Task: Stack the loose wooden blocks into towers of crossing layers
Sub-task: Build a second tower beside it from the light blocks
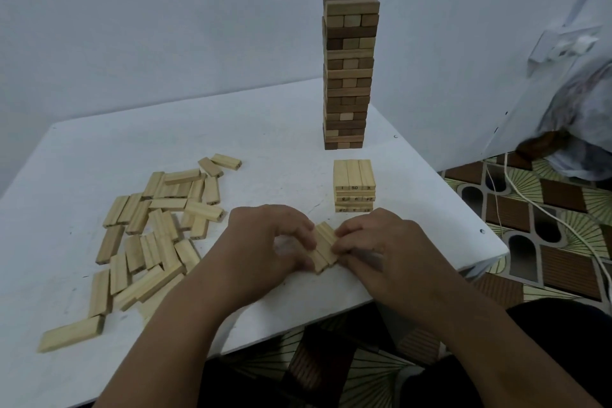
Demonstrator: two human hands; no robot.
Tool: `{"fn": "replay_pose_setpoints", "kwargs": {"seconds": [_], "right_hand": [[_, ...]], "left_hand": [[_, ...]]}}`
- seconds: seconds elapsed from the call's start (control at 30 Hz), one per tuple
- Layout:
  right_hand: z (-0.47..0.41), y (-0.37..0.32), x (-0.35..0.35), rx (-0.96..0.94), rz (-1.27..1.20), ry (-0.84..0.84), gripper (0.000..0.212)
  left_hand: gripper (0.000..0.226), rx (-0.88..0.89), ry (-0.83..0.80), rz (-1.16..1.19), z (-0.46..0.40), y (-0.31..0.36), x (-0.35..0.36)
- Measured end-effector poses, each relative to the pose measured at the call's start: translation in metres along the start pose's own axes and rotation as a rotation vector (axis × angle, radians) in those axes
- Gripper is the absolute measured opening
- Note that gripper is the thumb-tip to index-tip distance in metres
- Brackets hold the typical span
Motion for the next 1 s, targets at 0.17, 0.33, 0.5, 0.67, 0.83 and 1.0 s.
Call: {"fn": "replay_pose_setpoints", "kwargs": {"seconds": [0.17,0.33,0.5,0.67,0.83,1.0], "right_hand": [[-0.002,0.001,0.001,0.012,-0.011,0.000,0.014],[-0.004,-0.001,0.002,-0.003,0.025,0.070,0.011],[-0.006,0.000,0.003,-0.023,0.025,0.072,0.009],[-0.002,-0.003,0.000,0.041,-0.061,0.050,0.017],[-0.003,-0.014,0.002,0.114,-0.045,0.038,0.048],[-0.006,-0.014,0.006,0.174,-0.073,0.070,0.033]], "left_hand": [[0.013,0.041,0.029,0.029,0.002,-0.002,0.006],[0.004,0.075,0.035,0.071,0.005,-0.003,0.007],[0.007,0.067,0.024,0.103,0.005,-0.004,0.008],[0.007,0.047,0.018,0.114,0.004,-0.006,0.009],[0.005,0.057,0.027,0.114,0.003,-0.007,0.010],[0.010,0.064,0.010,-0.013,0.004,-0.008,0.005]]}}
Point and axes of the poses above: each hand's wrist, its own z-axis away from the middle knuckle, its own x-axis out of the palm, y = z × x, the point moved 2 cm from there along -z, towards the middle knuckle, and after that the axes turned 12 degrees about -x, right-handed, at the moved point
